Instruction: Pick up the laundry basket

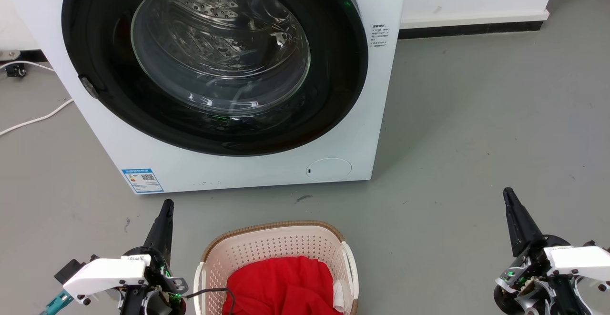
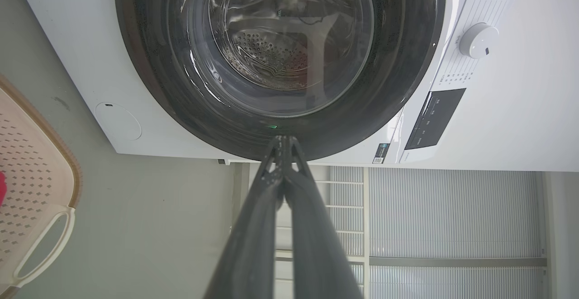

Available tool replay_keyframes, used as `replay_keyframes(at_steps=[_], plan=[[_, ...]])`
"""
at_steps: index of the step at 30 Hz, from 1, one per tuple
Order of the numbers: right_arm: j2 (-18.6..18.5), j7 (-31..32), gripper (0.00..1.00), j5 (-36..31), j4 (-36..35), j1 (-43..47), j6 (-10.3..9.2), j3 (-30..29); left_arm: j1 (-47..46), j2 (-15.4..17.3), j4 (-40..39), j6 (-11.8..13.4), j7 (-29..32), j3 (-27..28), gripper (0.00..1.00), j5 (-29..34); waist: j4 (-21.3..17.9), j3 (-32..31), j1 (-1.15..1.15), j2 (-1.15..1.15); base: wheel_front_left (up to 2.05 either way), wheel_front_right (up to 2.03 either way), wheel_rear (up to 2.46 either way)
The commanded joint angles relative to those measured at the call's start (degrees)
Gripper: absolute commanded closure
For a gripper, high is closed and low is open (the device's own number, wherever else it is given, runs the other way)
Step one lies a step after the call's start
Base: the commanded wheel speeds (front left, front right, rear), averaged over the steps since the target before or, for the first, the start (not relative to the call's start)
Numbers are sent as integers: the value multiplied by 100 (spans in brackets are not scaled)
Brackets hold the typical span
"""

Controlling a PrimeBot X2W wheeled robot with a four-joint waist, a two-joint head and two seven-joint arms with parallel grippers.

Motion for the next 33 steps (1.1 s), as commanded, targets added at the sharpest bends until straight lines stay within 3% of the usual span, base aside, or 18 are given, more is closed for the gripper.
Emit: replay_keyframes(at_steps=[1, 30, 31, 33], plan=[[22, 9, 100, 24, -19, -59, 0, -4, -49, -6, 4, -26, 14, 13, 100, -10, 0, 0, 0, 0, 0, 0, 0], [1, -1, 100, -1, 0, 0, 0, 0, 0, 0, -1, 0, -1, 0, 100, 0, 0, 0, 0, 0, 0, 0, 0], [7, -9, 0, -4, 126, 100, 0, 12, 97, -14, 121, 8, -10, -19, 0, 2, 0, 1, 0, 0, 0, 0, 0], [8, -51, 0, -26, 146, 135, 0, 26, 128, -19, 126, 8, -52, -42, 0, 11, 0, 3, 0, 0, 0, 0, 0]])
